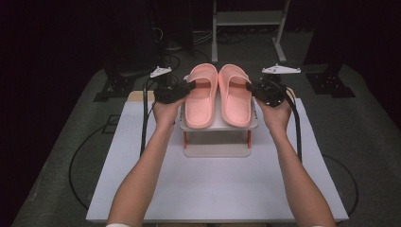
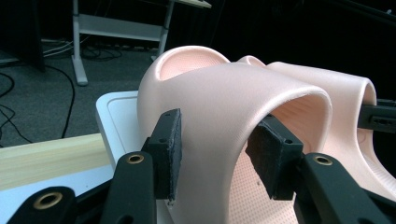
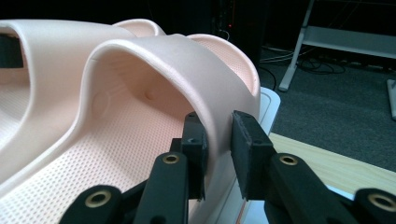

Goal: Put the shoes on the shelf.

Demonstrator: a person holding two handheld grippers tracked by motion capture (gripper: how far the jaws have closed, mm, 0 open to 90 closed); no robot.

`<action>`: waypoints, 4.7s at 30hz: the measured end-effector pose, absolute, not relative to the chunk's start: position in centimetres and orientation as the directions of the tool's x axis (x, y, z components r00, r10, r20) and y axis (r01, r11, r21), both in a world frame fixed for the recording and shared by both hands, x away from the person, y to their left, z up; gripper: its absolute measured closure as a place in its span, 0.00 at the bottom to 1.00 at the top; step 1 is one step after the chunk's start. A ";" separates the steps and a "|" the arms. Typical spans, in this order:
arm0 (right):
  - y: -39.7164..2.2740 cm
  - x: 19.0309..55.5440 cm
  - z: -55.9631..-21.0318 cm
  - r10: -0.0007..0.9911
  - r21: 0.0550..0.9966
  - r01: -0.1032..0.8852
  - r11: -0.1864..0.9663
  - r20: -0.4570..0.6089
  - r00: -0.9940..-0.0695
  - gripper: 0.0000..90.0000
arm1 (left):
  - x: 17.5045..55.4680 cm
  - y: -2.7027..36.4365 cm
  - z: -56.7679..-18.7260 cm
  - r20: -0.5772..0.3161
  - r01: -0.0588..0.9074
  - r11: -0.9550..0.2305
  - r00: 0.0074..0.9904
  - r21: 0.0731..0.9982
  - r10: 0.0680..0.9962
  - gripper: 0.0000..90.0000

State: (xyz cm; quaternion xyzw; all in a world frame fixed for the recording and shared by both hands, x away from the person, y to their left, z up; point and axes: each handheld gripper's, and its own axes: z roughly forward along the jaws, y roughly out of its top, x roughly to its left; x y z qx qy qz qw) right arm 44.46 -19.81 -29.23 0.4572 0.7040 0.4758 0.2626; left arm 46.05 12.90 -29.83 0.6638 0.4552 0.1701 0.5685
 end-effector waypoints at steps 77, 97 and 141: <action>-22.8 40.3 -30.1 0.799 0.919 0.392 0.046 0.201 -0.566 0.57 | 40.8 14.1 -29.8 -0.233 0.335 -0.002 0.659 0.942 0.715 0.46; -23.9 38.9 -31.1 0.787 0.915 0.402 0.036 0.222 -0.575 0.56 | 38.9 14.7 -30.2 -0.224 0.322 -0.012 0.685 0.947 0.693 0.42; -25.3 35.9 -33.8 0.765 0.907 0.421 0.021 0.257 -0.590 0.50 | 35.1 16.5 -33.0 -0.251 0.334 0.003 0.702 0.943 0.666 0.29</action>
